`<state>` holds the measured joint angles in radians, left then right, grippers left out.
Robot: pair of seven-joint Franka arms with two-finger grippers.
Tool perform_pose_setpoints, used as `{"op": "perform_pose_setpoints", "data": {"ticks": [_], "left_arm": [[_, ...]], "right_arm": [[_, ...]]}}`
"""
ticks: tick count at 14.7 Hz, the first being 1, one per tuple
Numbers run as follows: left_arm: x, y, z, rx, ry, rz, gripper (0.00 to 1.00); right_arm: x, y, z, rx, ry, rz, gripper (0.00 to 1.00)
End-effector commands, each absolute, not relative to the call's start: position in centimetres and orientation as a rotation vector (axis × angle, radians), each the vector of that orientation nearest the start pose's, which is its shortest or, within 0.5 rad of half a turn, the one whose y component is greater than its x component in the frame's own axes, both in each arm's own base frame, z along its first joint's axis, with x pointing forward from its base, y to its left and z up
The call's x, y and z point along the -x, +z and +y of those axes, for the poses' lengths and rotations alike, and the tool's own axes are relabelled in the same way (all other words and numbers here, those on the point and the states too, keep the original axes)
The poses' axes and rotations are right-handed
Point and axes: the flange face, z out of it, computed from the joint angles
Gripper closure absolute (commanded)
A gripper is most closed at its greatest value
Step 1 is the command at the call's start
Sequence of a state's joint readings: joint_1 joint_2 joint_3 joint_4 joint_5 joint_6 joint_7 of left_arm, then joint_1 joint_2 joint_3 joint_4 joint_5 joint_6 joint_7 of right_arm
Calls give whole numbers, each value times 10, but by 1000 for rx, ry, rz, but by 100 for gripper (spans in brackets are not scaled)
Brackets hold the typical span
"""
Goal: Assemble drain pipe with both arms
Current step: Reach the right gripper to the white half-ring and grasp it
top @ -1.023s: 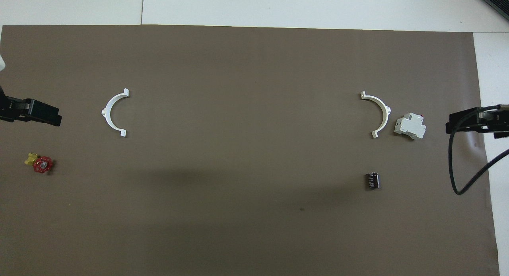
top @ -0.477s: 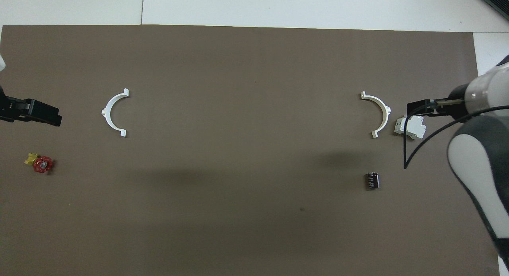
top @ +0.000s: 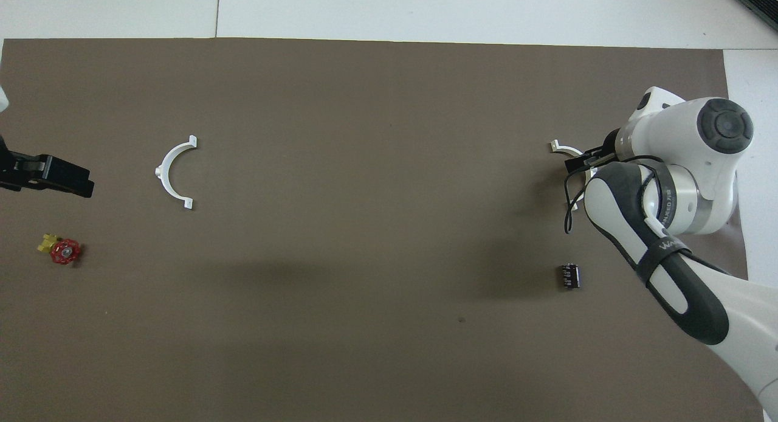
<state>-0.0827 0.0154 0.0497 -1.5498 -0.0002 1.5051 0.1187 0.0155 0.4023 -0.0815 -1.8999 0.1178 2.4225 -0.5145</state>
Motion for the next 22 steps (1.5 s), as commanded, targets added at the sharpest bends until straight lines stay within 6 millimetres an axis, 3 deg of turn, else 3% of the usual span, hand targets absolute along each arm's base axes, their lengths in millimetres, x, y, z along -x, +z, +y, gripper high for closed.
{"op": "perform_pose_setpoints", "data": {"ticks": [1,5,7,8,9,15,17,18,20,22], "left_arm": [[-546,626,-15,3139,91,227,0],[-549,628,-16,3150,48,231,0],[-550,629,-18,3149,40,233,0],[-551,629,-21,3150,40,243,0],[-551,629,-23,3156,33,246,0],[-552,630,-27,3191,26,248,0],[-550,629,-21,3192,32,243,0],[-549,627,-21,3192,49,246,0],[-550,628,-21,3192,35,243,0],[-549,621,-21,3192,45,239,0]], "right_arm": [[-633,297,-43,3005,-218,-612,9],[-623,281,-44,3004,-237,-691,28],[-618,274,-44,3009,-249,-703,48],[-618,274,-44,3008,-253,-708,69],[-619,275,-42,3008,-255,-711,100],[-631,294,-26,3003,-279,-669,100],[-637,315,3,2986,-244,-620,100],[-639,328,29,2980,-224,-575,100],[-638,346,93,2990,-199,-434,100],[-626,350,167,2993,-195,-253,100]]}}
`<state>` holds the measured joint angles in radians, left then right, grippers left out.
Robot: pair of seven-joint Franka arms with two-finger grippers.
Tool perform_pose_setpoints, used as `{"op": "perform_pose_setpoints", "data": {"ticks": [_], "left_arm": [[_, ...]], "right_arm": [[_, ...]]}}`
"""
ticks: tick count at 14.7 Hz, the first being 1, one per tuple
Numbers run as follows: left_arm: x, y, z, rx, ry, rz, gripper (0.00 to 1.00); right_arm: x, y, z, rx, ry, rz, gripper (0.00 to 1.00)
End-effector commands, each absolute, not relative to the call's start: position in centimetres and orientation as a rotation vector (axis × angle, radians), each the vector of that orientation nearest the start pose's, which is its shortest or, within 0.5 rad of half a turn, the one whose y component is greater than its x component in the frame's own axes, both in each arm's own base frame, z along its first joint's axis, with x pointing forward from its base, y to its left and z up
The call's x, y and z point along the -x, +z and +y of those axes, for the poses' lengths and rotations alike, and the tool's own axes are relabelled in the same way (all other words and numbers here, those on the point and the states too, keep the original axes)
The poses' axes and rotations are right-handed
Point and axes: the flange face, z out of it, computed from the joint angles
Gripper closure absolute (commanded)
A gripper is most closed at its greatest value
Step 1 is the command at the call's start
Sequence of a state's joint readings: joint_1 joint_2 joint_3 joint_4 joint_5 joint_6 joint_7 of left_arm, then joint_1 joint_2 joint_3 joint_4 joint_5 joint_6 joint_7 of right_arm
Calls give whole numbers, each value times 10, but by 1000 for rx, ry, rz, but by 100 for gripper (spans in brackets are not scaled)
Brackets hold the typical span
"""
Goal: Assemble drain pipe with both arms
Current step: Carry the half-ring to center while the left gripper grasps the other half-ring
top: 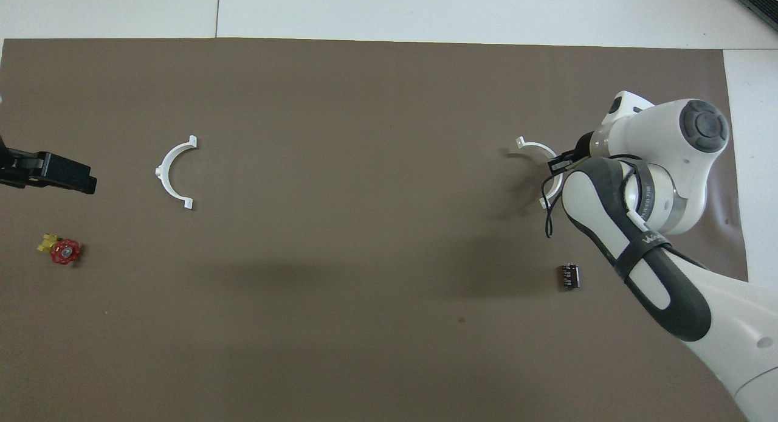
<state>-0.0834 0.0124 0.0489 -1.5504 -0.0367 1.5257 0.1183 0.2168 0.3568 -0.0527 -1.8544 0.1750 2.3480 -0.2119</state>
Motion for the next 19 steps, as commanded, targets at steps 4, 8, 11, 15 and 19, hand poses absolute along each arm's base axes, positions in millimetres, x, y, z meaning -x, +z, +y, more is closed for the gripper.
{"op": "perform_pose_setpoints", "data": {"ticks": [4,8,11,15,19], "left_arm": [[-543,577,-19,3192,-46,219,0],[-567,521,-18,3184,-100,217,0],[-594,469,-17,3174,-143,208,0],[-612,413,0,3163,-182,164,0],[-631,357,3,3150,-205,163,2]], "right_arm": [[-588,353,283,3049,-204,38,100],[-568,331,335,3147,-289,25,100],[-557,321,350,3156,-273,-14,100],[-552,313,362,3135,-297,-36,100],[-540,301,378,3120,-311,-85,100]]}}
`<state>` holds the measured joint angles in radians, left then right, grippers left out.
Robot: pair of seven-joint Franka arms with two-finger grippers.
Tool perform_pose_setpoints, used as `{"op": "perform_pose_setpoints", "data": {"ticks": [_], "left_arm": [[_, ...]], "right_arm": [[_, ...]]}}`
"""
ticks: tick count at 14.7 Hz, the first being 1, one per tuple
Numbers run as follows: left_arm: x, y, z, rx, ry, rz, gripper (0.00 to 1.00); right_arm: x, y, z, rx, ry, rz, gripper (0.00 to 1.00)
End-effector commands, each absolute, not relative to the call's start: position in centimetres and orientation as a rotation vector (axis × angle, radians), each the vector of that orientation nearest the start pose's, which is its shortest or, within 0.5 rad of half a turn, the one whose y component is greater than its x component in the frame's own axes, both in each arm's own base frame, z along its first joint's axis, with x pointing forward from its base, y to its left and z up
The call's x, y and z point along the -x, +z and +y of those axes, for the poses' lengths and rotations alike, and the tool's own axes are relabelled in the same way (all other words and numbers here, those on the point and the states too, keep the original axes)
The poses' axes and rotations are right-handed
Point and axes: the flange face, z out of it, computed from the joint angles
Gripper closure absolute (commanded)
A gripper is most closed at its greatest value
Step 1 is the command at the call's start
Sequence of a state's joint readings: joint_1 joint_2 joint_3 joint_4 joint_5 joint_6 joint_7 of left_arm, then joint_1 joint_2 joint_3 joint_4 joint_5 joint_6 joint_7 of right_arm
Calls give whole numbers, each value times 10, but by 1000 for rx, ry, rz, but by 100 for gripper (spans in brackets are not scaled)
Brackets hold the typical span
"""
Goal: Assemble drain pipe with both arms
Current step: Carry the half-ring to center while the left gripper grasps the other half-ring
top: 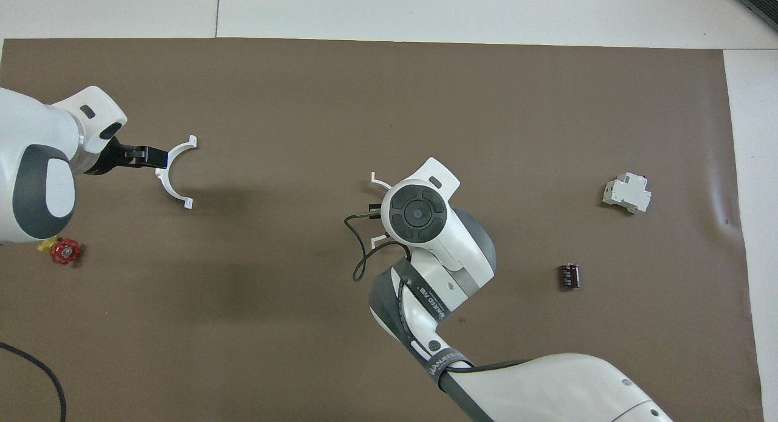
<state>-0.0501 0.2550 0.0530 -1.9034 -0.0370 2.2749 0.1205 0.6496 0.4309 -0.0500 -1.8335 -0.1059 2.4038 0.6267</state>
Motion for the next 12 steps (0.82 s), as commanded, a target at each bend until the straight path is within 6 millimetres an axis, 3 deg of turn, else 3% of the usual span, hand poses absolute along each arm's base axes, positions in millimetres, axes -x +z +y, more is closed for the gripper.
{"op": "perform_pose_setpoints", "data": {"ticks": [1,2,7,8,9,10,12], "left_arm": [[-634,342,4,3148,-205,164,6],[-632,329,5,3146,-195,174,13],[-621,310,12,3143,-197,168,18],[-621,308,12,3142,-197,168,19],[-619,307,13,3143,-195,165,21],[-619,306,12,3143,-194,168,23],[-617,304,12,3144,-192,163,23]], "right_arm": [[-539,299,378,3119,-310,-86,100],[-539,298,378,3120,-308,-86,100],[-533,289,381,3126,-302,-110,100],[-533,289,381,3126,-302,-108,72],[-533,288,381,3128,-298,-105,7],[-532,289,382,3128,-298,-107,0],[-534,299,384,3112,-319,-103,0]]}}
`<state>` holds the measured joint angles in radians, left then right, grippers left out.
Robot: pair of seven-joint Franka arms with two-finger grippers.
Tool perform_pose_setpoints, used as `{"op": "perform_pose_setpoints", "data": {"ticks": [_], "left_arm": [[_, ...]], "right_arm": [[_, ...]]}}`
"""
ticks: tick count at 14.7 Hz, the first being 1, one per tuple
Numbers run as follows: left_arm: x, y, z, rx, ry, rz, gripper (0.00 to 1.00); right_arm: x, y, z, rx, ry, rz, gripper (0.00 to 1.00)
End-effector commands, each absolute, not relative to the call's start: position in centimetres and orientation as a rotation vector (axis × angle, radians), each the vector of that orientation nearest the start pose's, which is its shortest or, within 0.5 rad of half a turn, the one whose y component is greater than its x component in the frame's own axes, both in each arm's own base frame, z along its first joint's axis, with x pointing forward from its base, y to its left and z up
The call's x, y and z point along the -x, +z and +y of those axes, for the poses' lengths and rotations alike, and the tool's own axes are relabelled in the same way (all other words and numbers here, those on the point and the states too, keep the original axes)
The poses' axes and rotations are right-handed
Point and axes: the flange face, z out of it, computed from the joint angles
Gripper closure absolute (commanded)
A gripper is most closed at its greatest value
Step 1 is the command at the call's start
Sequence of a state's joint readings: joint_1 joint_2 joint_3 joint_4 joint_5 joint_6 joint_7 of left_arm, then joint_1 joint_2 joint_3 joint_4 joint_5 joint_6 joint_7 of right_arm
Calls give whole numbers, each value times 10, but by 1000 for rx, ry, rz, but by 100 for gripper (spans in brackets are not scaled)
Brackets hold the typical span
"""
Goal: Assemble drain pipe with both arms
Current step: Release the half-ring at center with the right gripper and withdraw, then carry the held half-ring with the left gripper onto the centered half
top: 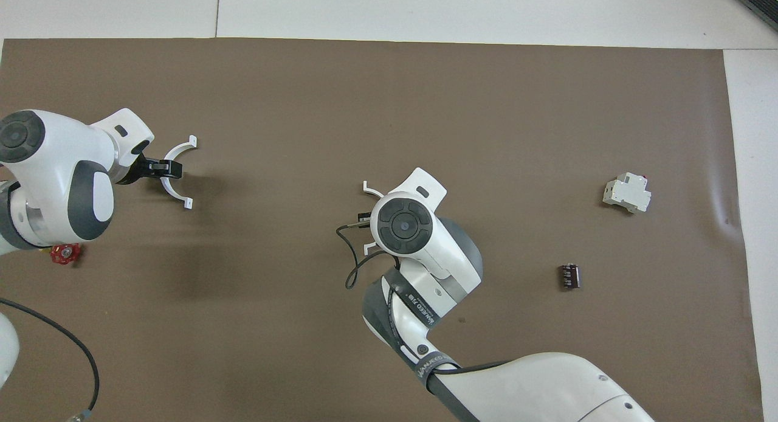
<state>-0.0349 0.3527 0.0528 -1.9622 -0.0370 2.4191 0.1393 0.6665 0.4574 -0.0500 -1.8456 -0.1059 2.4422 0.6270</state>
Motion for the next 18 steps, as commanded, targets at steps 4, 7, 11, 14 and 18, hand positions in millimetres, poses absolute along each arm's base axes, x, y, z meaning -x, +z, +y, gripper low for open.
{"op": "perform_pose_setpoints", "data": {"ticks": [4,7,11,14,18], "left_arm": [[-616,303,12,3146,-183,158,51],[-617,306,10,3149,-181,152,100],[-628,330,-1,3151,-190,172,100],[-625,349,-37,3161,-176,160,100],[-609,344,-117,3173,-138,46,100]], "right_arm": [[-551,364,348,3093,-368,-1,0],[-576,419,280,3095,-401,130,0],[-587,472,187,3149,-349,165,0],[-582,505,115,3144,-242,233,0],[-566,539,44,3147,-166,225,0]]}}
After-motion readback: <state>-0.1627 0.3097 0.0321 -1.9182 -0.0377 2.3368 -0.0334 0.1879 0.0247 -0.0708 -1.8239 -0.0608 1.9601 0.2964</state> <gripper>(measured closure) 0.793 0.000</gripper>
